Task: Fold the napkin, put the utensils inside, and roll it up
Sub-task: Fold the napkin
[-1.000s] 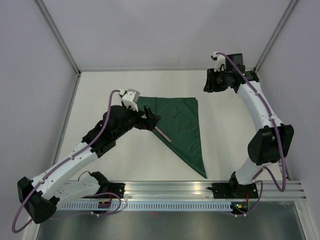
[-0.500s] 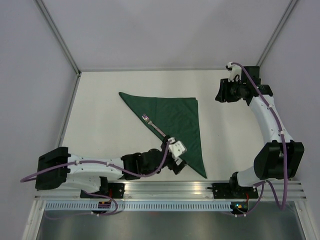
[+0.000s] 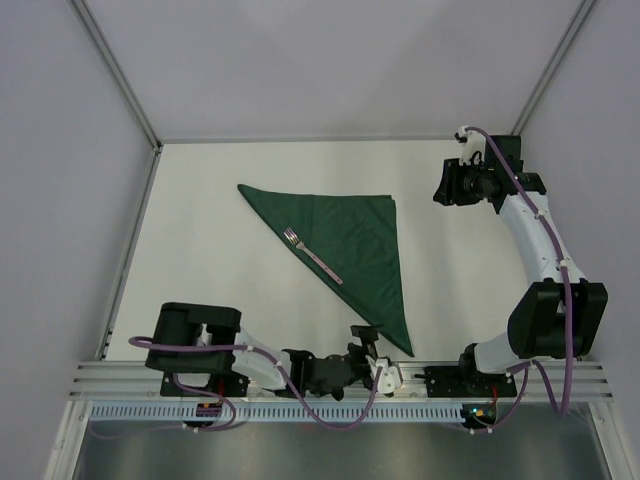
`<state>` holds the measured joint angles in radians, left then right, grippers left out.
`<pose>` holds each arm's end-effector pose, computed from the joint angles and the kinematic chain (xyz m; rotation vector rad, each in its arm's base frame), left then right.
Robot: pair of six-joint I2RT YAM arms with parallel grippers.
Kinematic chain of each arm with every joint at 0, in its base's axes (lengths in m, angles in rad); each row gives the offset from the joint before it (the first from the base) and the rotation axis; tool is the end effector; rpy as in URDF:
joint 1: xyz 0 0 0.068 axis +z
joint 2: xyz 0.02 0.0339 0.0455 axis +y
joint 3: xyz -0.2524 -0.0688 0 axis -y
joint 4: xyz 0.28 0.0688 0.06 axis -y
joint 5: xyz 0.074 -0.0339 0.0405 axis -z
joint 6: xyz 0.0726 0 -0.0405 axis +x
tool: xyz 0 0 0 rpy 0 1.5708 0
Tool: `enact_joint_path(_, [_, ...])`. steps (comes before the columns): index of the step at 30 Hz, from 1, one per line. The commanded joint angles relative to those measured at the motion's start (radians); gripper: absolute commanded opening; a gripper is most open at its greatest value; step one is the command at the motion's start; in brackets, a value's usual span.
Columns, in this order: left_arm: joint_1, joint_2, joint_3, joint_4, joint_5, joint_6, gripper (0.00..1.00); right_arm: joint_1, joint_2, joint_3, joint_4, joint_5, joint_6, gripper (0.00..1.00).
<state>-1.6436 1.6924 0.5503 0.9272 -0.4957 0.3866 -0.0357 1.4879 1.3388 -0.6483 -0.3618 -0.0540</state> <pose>0.0085 -0.3578 0.1049 1.2966 1.2243 -0.4696 0.3847 0.0120 0.2812 -0.1947 2.3268 0.3829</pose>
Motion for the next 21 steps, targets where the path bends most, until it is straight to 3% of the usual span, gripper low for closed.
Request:
enact_joint_path(1, [-0.035,0.090,0.034,0.214,-0.032,0.146,0.96,-0.003,-0.002,-0.010,0.030,-0.003,-0.007,0.48])
enact_joint_path(11, [-0.038,0.243,0.114,0.214,-0.007,0.187,0.90,-0.003,-0.006,-0.021,0.033,-0.011,-0.010,0.47])
enact_joint_path(14, [-0.036,0.276,0.137,0.202,-0.004,0.196,0.82,-0.003,-0.009,-0.024,0.032,-0.016,-0.010,0.46])
enact_joint_path(18, [-0.030,0.293,0.149,0.174,0.023,0.192,0.65,-0.004,-0.012,-0.029,0.036,-0.016,-0.012,0.46])
enact_joint_path(21, [-0.021,0.306,0.152,0.168,0.025,0.195,0.60,-0.004,-0.012,-0.029,0.035,-0.017,-0.012,0.45])
